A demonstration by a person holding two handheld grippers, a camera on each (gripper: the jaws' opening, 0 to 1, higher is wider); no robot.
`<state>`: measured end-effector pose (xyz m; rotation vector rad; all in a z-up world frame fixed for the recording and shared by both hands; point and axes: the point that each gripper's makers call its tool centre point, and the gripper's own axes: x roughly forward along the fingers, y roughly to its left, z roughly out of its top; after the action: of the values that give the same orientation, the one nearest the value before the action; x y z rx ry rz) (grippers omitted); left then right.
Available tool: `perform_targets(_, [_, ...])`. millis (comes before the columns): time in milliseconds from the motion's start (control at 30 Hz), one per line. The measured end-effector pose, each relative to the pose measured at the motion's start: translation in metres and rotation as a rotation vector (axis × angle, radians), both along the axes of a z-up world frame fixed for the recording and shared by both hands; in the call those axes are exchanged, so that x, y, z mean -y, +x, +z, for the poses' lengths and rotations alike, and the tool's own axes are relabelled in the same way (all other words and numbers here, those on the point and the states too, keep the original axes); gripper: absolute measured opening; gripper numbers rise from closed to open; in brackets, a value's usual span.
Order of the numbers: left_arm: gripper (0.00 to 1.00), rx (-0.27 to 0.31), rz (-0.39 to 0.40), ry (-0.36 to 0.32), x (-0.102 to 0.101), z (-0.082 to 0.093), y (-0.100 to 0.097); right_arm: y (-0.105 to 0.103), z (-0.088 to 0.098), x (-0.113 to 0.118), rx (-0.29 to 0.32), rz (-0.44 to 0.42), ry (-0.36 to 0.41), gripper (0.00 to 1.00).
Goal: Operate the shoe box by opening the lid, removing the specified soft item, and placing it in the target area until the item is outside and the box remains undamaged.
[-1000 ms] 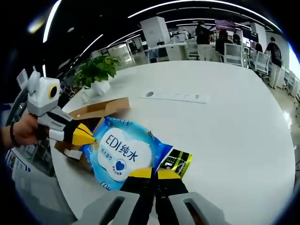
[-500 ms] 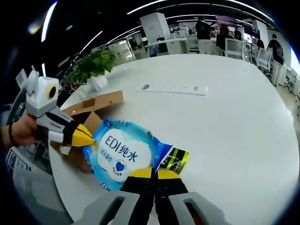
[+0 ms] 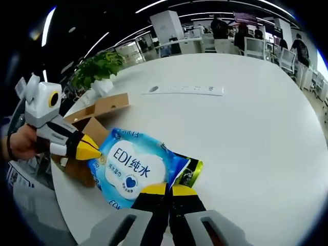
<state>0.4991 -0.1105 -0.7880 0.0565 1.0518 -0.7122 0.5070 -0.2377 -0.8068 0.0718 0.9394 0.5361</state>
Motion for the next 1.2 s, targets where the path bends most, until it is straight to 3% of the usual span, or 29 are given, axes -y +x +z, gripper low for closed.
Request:
perform_targets(567, [0.0,0.022,-0.058,0.084,0.004,-0.01,-0.002,0.004,-0.013,0.002,-0.018,-0.002,-0.007,0.0])
perform_targets(1200, [0.0,0.002,-0.059,0.084,0.003,-0.011,-0.002,0.007,-0.017,0.005,-0.016,-0.008,-0.021,0.0])
